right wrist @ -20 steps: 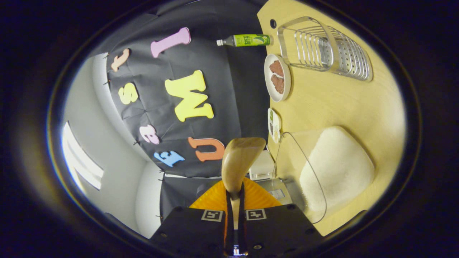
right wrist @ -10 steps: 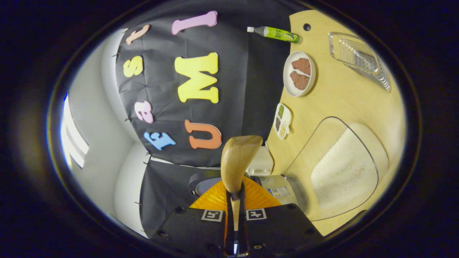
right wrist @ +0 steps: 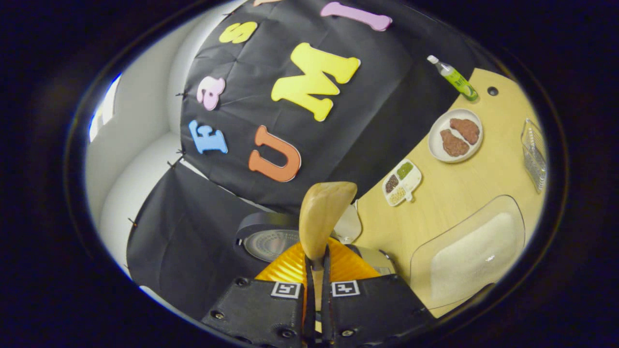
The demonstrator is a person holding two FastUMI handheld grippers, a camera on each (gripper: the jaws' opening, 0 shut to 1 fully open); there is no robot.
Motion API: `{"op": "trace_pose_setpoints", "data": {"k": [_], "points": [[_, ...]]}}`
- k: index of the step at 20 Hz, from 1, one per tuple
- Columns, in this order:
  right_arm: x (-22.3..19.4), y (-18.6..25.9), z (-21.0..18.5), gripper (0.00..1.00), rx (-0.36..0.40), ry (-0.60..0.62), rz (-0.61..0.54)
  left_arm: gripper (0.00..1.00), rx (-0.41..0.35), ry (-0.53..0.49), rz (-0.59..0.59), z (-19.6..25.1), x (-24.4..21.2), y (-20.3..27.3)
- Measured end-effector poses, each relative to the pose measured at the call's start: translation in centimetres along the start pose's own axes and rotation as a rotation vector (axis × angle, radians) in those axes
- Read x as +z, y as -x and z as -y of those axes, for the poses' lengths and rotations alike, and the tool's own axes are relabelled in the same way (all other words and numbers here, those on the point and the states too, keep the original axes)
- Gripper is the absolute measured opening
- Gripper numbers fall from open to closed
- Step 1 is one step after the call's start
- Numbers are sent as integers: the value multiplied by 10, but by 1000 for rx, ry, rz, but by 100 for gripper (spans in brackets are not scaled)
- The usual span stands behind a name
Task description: Close the left gripper, press the button to open the rice cooker; take a wooden spoon from the chopstick holder with the right hand, scoop a spoonful of rice and pour it into the rice cooker, then put the wooden spoon back into the chopstick holder.
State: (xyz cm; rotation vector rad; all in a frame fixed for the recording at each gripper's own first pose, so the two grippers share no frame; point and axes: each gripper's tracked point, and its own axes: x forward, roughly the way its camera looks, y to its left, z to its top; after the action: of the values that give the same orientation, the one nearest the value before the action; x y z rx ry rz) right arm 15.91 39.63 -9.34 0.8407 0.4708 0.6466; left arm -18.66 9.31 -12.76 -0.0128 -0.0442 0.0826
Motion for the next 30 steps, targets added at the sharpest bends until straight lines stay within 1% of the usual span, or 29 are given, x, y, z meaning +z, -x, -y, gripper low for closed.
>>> {"op": "trace_pose_setpoints", "data": {"k": [4,7,11,14,17,20,21,23,25,28,30], "points": [[-12,-31,-26,10,-50,171,33,94,24,20,-20,-14,-10,2],[-14,-44,-42,10,-56,335,85,94,24,28,4,-20,-10,7],[-20,-56,-49,10,-90,527,134,95,41,41,4,-36,-17,10],[-35,-65,-61,10,-68,611,109,95,30,51,9,-35,-19,10],[-50,-69,-67,10,-62,711,99,94,29,42,6,-37,-22,10],[-67,-72,-69,10,-70,862,84,95,34,17,13,-37,-22,10],[-76,-73,-69,10,-69,894,76,95,35,8,17,-36,-22,10],[-90,-75,-74,10,-54,968,57,94,33,-6,18,-33,-22,9],[-97,-74,-79,10,-53,1068,56,95,29,-16,14,-30,-23,10],[-94,-67,-82,10,-88,1212,124,94,28,-25,1,-28,-22,8],[-92,-64,-80,10,-100,1258,140,94,35,-41,-3,-27,-22,9]]}}
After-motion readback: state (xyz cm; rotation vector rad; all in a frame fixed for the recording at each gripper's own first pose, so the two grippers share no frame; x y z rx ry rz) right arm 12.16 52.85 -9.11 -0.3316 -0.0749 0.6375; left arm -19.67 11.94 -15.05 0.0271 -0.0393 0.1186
